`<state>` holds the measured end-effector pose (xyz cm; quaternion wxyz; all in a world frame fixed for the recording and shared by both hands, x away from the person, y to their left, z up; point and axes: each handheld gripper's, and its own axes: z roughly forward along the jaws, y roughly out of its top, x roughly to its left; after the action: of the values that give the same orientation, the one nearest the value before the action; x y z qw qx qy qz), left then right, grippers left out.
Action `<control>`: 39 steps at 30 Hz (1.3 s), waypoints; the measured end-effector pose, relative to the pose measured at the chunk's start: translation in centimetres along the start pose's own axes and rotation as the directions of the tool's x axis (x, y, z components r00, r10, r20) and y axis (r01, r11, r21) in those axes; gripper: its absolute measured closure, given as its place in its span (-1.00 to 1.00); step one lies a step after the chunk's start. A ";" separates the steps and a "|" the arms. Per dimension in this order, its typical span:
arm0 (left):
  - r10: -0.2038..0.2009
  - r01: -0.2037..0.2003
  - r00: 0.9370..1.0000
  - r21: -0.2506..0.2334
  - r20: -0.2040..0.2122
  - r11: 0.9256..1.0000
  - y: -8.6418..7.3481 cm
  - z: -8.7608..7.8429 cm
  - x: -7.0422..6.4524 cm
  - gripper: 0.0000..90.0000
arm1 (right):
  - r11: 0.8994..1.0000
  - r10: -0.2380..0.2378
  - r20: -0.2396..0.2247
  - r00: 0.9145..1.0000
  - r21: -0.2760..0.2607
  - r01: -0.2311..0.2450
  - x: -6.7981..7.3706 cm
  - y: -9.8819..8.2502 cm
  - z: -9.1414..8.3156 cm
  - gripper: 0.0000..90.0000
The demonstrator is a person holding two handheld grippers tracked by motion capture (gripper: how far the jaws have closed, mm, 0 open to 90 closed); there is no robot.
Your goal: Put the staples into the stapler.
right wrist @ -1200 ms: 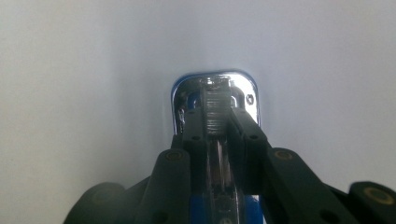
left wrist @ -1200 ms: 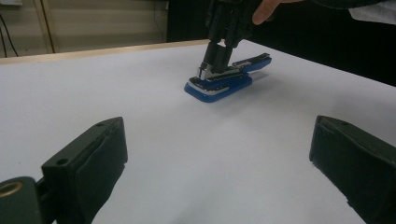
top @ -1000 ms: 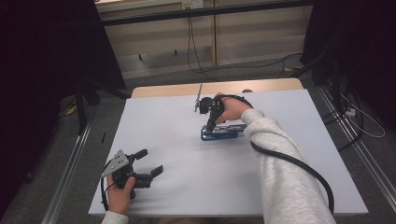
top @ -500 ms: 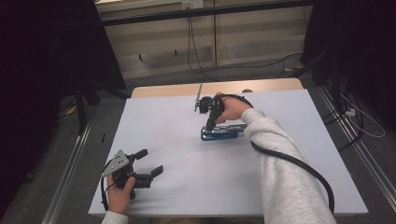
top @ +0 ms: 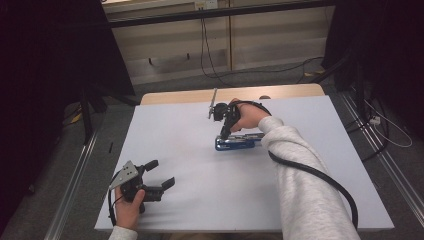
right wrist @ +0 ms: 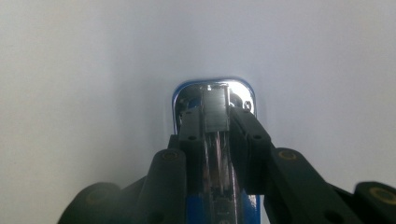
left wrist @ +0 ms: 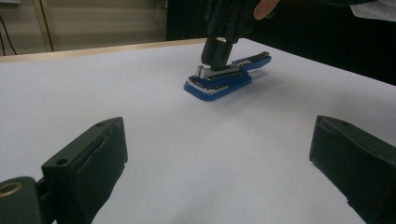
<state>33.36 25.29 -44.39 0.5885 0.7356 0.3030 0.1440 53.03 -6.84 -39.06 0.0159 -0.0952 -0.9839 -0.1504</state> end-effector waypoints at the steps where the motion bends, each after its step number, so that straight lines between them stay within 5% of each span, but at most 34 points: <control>1: -0.001 0.001 1.000 -0.001 0.001 1.000 0.0 0.0 0.0 -0.91 | 1.000 -0.002 0.003 1.000 -0.005 0.002 0.0 0.0 0.0 0.63; 12: 0.012 -0.012 1.000 -0.002 -0.007 1.000 0.1 0.0 0.1 -0.91 | 0.998 0.035 0.004 0.999 -0.049 -0.035 0.1 -0.7 -0.6 0.41; 21: 0.012 -0.012 1.000 0.035 -0.002 0.999 0.6 1.1 -0.1 -0.91 | 0.983 0.115 0.035 0.993 -0.149 -0.108 0.4 -3.3 -2.3 0.03; 34: 0.019 -0.023 0.999 0.102 0.038 0.994 1.9 3.8 -0.6 -0.92 | 0.956 0.228 0.075 0.971 -0.208 -0.209 0.8 -8.3 -3.6 -0.34; 39: 0.020 -0.026 0.998 0.120 0.056 0.992 2.3 5.4 -0.6 -0.92 | 0.933 0.288 0.089 0.954 -0.252 -0.258 0.8 -10.7 -4.4 -0.50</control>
<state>36.55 20.45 -43.52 0.5493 0.7770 0.2864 0.1121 50.24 -18.03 -37.97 -0.0363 -0.2414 -0.9350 -0.2570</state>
